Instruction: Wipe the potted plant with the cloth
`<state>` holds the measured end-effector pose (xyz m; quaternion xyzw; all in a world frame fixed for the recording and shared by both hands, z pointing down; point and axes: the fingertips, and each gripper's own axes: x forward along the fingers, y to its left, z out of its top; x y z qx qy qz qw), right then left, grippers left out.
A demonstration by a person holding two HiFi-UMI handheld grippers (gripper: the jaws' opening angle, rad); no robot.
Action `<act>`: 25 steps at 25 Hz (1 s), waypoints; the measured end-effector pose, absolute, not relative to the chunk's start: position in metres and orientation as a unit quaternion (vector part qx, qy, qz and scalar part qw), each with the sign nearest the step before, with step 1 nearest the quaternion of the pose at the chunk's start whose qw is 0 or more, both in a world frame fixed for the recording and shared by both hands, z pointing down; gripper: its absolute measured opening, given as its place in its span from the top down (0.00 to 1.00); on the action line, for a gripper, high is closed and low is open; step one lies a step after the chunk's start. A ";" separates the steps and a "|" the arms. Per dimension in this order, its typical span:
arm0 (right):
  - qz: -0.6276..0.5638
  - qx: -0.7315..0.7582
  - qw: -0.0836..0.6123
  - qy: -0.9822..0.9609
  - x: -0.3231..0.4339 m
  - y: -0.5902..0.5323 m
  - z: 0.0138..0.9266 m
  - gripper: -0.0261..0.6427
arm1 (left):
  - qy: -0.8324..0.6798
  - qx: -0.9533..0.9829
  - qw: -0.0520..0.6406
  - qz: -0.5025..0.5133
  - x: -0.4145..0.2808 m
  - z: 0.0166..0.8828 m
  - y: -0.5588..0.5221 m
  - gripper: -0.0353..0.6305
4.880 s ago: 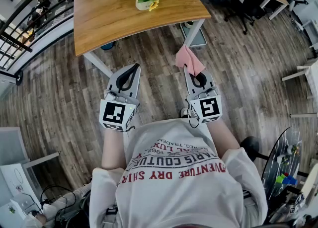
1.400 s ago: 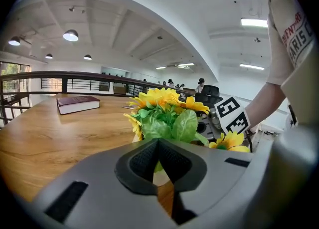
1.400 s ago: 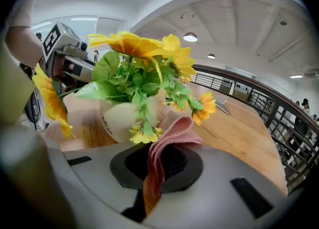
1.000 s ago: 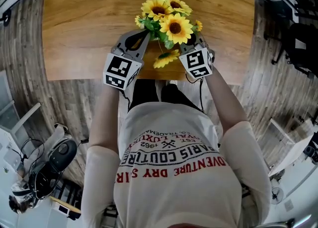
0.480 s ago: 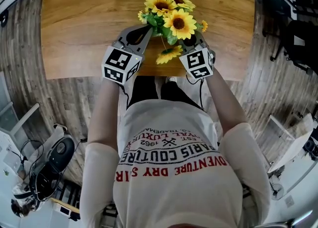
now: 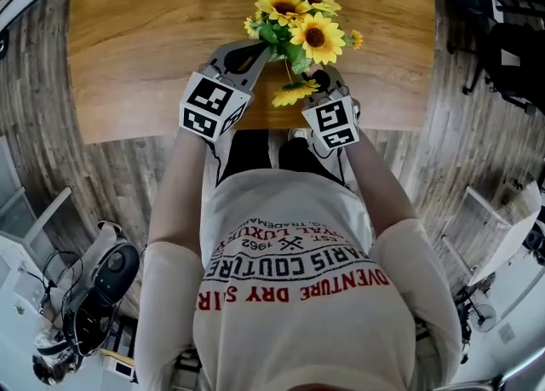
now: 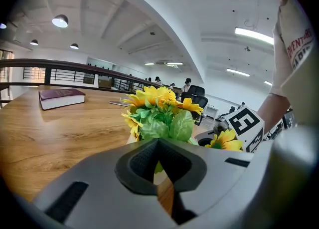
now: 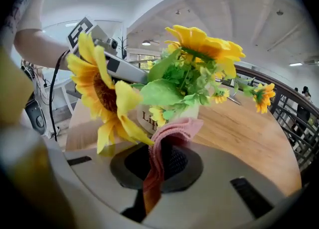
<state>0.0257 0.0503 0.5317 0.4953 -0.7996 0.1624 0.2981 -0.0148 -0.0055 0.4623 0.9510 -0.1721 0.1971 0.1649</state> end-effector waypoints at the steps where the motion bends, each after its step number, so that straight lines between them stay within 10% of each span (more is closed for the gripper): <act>1: 0.163 0.498 0.296 -0.799 0.022 0.050 0.531 0.91 | -0.168 0.952 0.165 0.196 -0.015 0.462 -0.006 0.92; 25: 0.217 0.515 0.206 -0.803 -0.064 0.059 0.513 0.91 | -0.115 0.962 0.174 0.174 -0.015 0.460 -0.003 0.92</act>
